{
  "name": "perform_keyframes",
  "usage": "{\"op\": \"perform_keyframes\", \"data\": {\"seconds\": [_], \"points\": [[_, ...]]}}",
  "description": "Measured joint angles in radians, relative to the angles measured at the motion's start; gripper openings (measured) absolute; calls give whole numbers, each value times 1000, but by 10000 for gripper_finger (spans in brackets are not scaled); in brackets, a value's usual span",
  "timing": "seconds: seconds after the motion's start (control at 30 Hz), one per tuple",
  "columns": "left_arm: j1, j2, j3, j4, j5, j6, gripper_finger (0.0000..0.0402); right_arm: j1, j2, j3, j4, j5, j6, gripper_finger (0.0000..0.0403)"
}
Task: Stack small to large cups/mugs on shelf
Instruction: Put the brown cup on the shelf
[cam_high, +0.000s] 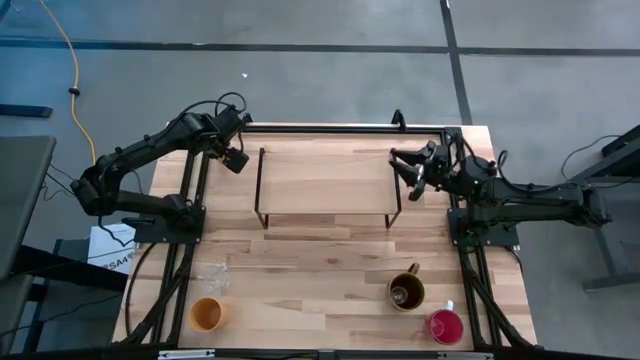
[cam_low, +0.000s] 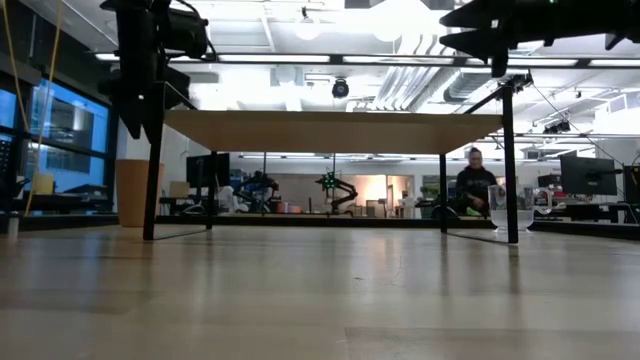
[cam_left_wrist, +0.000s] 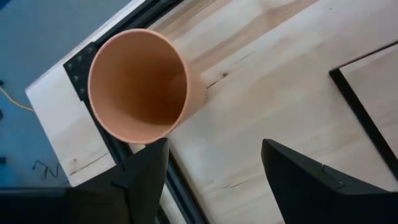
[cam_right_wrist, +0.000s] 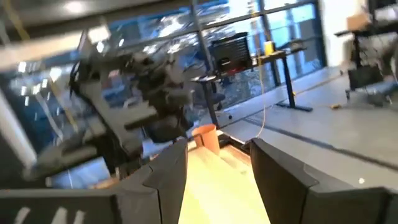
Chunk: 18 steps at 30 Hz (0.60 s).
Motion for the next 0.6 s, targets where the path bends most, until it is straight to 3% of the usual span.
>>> {"op": "perform_keyframes", "data": {"seconds": [0.17, 0.4, 0.6], "points": [[0, 0, 0, 0, 18, 39, 244, 0, 0, 0, 25, 10, 100, 167], [0, 8, 0, 69, -19, 113, 244, 0, 0, 0, 25, 29, 96, 167], [41, 98, -3, 44, -22, 107, 243, 0, 0, 0, 36, 32, 66, 167]]}}
